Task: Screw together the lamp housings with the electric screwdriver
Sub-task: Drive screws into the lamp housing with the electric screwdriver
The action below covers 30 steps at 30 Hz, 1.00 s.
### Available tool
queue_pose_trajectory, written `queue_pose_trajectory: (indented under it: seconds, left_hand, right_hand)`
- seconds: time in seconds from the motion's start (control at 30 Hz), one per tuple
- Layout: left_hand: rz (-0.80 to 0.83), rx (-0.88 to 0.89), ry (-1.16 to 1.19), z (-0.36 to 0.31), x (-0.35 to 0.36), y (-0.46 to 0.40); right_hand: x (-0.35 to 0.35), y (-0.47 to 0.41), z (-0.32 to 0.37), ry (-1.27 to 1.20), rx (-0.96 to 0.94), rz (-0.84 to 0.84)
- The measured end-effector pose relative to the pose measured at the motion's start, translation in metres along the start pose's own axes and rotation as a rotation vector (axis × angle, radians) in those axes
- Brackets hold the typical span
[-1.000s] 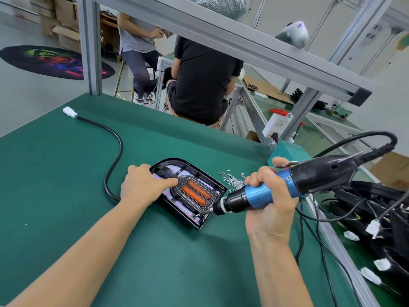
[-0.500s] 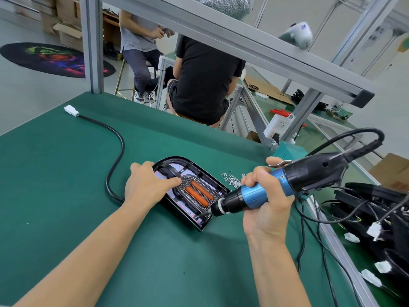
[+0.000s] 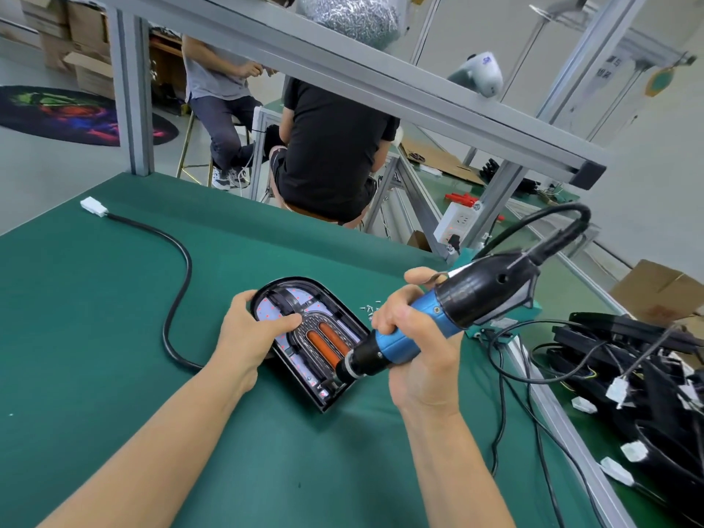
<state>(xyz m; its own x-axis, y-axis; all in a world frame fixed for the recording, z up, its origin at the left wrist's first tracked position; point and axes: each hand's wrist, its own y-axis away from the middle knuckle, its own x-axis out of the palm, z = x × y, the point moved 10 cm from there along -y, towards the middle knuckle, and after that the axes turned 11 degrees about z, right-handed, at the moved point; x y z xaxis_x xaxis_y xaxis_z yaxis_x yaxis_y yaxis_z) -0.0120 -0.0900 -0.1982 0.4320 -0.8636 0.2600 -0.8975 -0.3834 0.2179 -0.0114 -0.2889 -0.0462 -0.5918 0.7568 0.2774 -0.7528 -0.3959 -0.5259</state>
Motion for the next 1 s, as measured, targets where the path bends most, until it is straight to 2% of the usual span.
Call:
queue_pose_trajectory:
  seconds: [0.23,0.37,0.6,0.87,1.0]
  left_hand:
    - [0.073,-0.120,0.133,0.011,0.006,0.000]
    - [0.085,-0.140,0.126,0.012,0.004,-0.002]
    - [0.037,-0.073,0.097,0.012,0.001,-0.002]
    - [0.038,-0.059,0.108,0.011,0.001,-0.002]
    - [0.038,-0.051,0.116,0.010,0.001,-0.002]
  right_hand:
    - [-0.002,-0.007,0.003,0.164,0.105,0.069]
    - [0.005,-0.006,0.004,0.119,0.163,0.101]
    - [0.002,0.005,0.007,0.128,0.024,-0.154]
    - [-0.011,0.012,0.010,0.111,0.015,-0.212]
    - [-0.006,0.009,0.012,0.138,0.005,-0.161]
